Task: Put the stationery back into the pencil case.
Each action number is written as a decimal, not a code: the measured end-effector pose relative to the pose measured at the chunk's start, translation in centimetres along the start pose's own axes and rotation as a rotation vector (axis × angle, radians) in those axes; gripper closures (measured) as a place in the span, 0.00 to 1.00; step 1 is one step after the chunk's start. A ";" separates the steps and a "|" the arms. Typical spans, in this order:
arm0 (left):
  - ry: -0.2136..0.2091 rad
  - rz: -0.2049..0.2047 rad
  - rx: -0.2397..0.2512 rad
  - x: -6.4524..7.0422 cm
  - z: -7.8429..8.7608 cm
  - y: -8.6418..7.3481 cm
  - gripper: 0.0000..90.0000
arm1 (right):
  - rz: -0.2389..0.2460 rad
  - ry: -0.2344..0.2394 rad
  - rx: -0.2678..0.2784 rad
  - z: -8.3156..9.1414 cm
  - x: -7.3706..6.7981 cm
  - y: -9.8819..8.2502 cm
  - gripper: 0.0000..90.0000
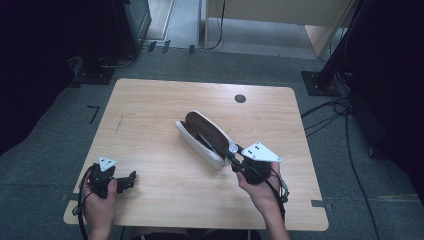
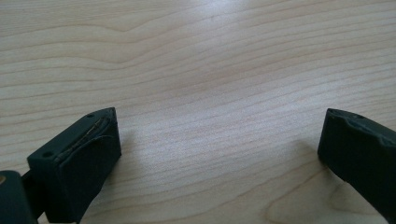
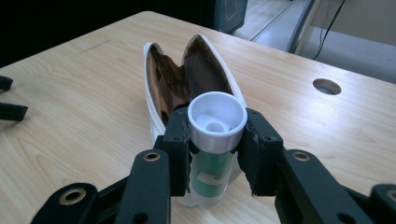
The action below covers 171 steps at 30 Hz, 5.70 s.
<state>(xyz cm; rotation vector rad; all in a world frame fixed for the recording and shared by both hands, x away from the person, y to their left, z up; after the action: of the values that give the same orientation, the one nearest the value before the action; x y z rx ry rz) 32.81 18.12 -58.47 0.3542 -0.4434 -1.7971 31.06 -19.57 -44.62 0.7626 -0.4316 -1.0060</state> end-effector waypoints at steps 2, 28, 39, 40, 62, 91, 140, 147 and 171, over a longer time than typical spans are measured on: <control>0.000 -0.001 0.000 0.0 0.0 0.0 0.00 | -0.001 0.000 0.005 -0.1 0.0 0.4 0.74; 0.000 0.001 0.001 0.0 0.0 0.0 0.00 | 0.012 0.009 -0.002 -5.5 -1.1 3.0 0.74; 0.000 0.000 0.001 0.0 0.0 0.0 0.00 | 0.024 0.024 -0.071 -8.6 -1.6 2.5 0.73; 0.000 0.000 0.001 0.0 0.0 0.0 0.00 | 0.025 0.025 -0.075 -8.8 -1.7 2.4 0.73; 0.000 -0.001 -0.001 0.0 0.0 0.0 0.00 | 0.047 0.029 -0.103 -10.2 -2.0 2.6 0.72; 0.000 0.000 0.001 0.0 0.0 0.0 0.00 | 0.014 0.023 -0.082 -8.9 -1.0 1.9 0.90; 0.001 -0.002 0.000 0.0 0.0 0.0 0.00 | -0.033 0.035 -0.056 -2.5 1.0 -0.2 0.14; 0.002 -0.003 -0.002 0.0 0.0 0.0 0.00 | -0.055 0.034 -0.069 -1.3 2.2 -2.1 0.00; -0.002 -0.007 -0.001 0.1 0.0 0.1 0.00 | -0.173 -0.062 -0.124 1.1 9.6 -9.6 0.00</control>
<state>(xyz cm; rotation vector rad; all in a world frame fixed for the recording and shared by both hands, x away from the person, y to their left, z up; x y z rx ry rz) 32.83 17.95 -58.46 0.3531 -0.4430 -1.8046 29.27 -31.37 -51.17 0.6665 -0.3575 -1.2101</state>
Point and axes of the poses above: each handheld gripper's, and its own axes: z roughly backward along the jaws, y roughly out of its top, x roughly to its right, the point moved 9 cm from there along -z, roughly forward along the jaws, and after that the axes turned 15 degrees about -x, right-handed, at the moved point
